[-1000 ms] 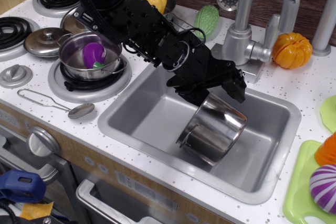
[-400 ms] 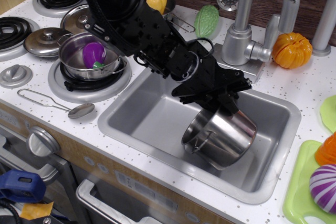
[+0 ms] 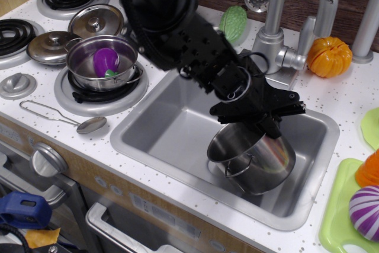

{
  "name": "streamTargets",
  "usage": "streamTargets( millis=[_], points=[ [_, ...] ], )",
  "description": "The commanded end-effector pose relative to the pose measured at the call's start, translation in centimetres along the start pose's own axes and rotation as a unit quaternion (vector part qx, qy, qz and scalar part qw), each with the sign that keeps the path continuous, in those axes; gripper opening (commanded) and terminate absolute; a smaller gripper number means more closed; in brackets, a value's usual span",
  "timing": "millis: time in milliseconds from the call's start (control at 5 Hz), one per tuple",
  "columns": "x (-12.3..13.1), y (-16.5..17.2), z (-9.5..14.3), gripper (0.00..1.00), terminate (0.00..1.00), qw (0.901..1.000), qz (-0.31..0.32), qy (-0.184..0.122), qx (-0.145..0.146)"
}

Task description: Flip pot upright in sink

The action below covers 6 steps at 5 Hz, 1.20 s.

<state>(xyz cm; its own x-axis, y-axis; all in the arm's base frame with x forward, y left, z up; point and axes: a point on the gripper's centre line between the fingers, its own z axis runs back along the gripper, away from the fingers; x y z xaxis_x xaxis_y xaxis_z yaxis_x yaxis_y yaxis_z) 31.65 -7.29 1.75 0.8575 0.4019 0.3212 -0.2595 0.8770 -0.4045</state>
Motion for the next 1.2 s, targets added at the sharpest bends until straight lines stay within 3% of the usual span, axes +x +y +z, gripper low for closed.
streamTargets(
  millis=[0,400,600,800,1000],
  points=[
    [1.2,-1.2,0.9,0.0,0.0,0.987,-0.086,-0.027,0.133],
    [1.2,-0.6,0.9,0.0,0.0,0.9734,-0.126,-0.027,0.19],
    [0.9,-0.2,0.6,1.0,0.0,0.9653,-0.153,-0.048,0.206],
    [0.6,0.3,0.5,1.0,0.0,0.9592,-0.181,-0.069,0.206],
    [0.6,0.3,0.5,1.0,1.0,0.9592,-0.181,-0.069,0.206]
  ],
)
